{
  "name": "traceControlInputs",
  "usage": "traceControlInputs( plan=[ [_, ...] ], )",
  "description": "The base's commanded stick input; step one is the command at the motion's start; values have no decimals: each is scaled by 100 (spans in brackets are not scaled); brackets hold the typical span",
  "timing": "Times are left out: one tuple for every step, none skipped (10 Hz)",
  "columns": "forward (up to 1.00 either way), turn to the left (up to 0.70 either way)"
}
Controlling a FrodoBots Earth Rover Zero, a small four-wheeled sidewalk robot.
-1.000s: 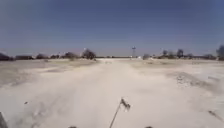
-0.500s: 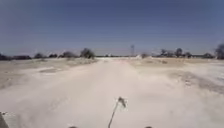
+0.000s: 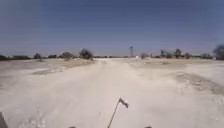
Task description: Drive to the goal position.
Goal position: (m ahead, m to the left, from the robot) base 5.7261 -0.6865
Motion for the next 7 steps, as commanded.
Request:
traceControlInputs(
  plan=[
    [70,0],
    [70,0],
    [70,0],
    [70,0],
    [70,0],
    [70,0],
    [70,0]
  ],
)
